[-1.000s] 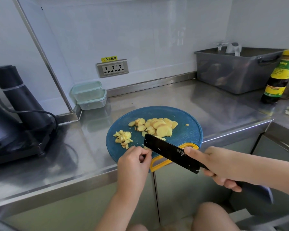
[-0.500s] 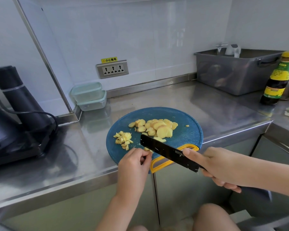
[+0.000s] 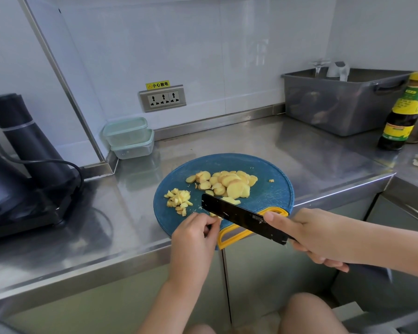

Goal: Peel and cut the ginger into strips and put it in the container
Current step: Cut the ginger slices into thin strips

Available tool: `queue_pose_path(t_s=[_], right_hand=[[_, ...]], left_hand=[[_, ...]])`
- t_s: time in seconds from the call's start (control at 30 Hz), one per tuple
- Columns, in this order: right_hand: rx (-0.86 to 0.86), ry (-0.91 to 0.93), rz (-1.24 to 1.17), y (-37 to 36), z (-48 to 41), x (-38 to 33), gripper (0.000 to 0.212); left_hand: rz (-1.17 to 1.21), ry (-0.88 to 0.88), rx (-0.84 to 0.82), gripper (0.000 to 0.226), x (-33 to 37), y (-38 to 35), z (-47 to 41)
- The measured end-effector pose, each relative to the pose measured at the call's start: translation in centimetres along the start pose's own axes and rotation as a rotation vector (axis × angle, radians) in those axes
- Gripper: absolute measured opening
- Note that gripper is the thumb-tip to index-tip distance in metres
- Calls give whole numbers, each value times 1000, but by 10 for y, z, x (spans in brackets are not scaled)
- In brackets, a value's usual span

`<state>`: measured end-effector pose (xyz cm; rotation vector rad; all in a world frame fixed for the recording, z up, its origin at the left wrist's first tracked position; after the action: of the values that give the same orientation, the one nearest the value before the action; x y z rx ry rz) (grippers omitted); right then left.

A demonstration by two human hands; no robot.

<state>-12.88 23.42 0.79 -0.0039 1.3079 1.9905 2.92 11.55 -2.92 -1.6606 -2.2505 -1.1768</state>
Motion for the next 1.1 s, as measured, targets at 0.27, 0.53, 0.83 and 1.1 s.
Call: queue_pose_path(t_s=[0.27,0.53,0.83,1.1], right_hand=[[95,81,31,7,-8,3,69],[-4,-7,81,-1,-5,3,83],[138,76,74,-7,-1,-1,53],[139,124,114,-6,2,-10,41]], left_hand=[[-14,4,-8,11,0,-1,0],[-24,4,-4,15,1,-1,0],[-42,0,-2,18,4,-1,-2],[-45,8,-7,21,5,-1,-2]])
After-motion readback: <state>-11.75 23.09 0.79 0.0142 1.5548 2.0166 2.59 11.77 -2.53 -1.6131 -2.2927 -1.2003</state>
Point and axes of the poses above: each hand's wrist, its own z-axis away from the middle knuckle, its own y-axis out of the back of the hand, x = y × z, the point moved 6 cm from there along -z, towards the middle knuckle, and after that the axes turned 3 degrees about z, right-handed, at the moved point
